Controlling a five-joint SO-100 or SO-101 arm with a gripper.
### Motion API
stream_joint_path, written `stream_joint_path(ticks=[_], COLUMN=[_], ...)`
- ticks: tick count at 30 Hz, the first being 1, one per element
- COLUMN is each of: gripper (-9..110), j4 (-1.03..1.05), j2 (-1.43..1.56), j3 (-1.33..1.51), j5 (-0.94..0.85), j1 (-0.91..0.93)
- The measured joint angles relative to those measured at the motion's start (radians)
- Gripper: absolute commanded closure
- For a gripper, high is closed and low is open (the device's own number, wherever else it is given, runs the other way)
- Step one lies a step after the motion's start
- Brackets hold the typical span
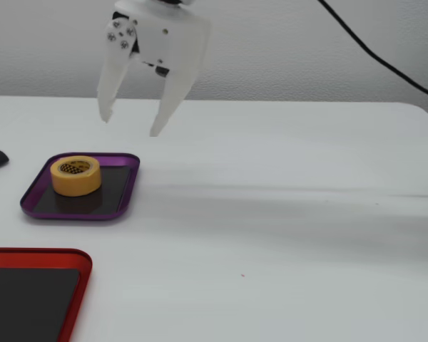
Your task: Grasp a tape and put it in the right purple dish.
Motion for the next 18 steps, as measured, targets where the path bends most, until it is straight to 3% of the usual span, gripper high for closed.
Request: stream_joint_path(ticks=[7, 18], gripper=[83, 84], j4=[0.149, 0.097], j2=[0.273, 1.011], j3=[0.055, 0.73], j5=[0.058, 0.067], j1=[-0.048, -0.046])
